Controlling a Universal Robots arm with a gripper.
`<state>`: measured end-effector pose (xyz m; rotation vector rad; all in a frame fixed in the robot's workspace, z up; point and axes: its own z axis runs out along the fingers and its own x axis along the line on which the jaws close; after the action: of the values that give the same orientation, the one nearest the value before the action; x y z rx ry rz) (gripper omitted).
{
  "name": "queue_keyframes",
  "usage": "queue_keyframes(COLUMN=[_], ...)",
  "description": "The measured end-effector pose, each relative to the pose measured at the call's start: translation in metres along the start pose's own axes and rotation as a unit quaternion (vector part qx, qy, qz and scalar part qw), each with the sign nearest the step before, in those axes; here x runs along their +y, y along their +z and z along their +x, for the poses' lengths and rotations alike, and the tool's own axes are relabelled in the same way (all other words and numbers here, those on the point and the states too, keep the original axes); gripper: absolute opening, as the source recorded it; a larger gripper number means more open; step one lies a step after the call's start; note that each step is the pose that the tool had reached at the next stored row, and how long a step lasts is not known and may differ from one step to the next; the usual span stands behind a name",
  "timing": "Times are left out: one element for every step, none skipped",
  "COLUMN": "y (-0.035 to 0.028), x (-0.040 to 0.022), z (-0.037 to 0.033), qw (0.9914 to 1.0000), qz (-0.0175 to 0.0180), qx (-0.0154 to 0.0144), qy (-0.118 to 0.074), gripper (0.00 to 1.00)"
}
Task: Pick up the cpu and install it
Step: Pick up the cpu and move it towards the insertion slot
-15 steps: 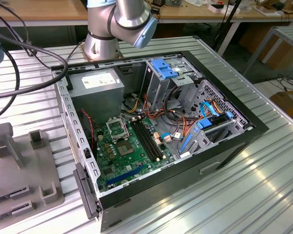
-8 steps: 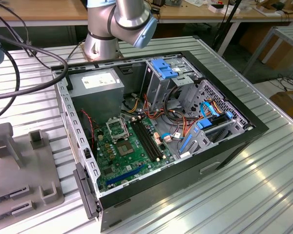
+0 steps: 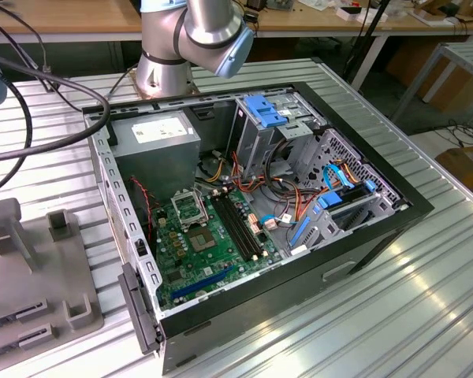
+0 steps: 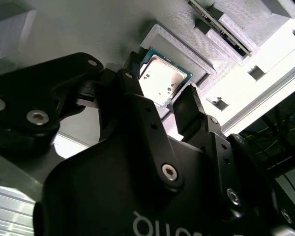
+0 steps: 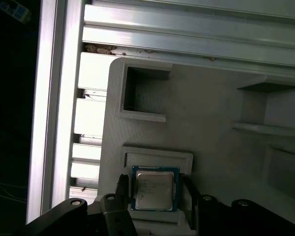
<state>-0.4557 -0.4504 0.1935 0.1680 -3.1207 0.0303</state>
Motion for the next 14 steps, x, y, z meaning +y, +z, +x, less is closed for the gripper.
queue_keyframes(y=[0.0, -0.0001, -0.0001, 0.0, -0.0001, 0.0, 0.0, 0.0, -0.0001, -0.0003, -0.0007, -0.0012, -0.0016, -0.002], x=[0.0, 0.0, 0.0, 0.0, 0.0, 0.0, 0.0, 0.0, 0.0, 0.0, 0.0, 0.0, 0.0, 0.0], z=[0.0, 0.0, 0.0, 0.0, 0.0, 0.0, 0.0, 0.0, 0.0, -0.0001, -0.0001, 0.0, 0.0, 0.0], qw=[1.0, 1.0, 1.0, 1.0, 1.0, 1.0, 1.0, 1.0, 1.0, 1.0, 1.0, 1.0, 1.0, 1.0], qz=[0.0, 0.0001, 0.0001, 0.0, 0.0001, 0.0, 0.0, 0.0, 0.0, -0.0001, -0.0001, 0.0, 0.0, 0.0], qx=[0.0, 0.0001, 0.0001, 0.0, 0.0001, 0.0, 0.0, 0.0, -0.0001, -0.0002, -0.0002, 0.0, -0.0001, -0.0001], qy=[0.0, 0.0, 0.0, 0.0, 0.0, 0.0, 0.0, 0.0, 0.0, 0.0, 0.0, 0.0, 0.0, 0.0], gripper=[0.55, 0.53, 0.53, 0.47, 0.47, 0.47, 0.47, 0.47, 0.47, 0.47, 0.47, 0.47, 0.47, 0.47])
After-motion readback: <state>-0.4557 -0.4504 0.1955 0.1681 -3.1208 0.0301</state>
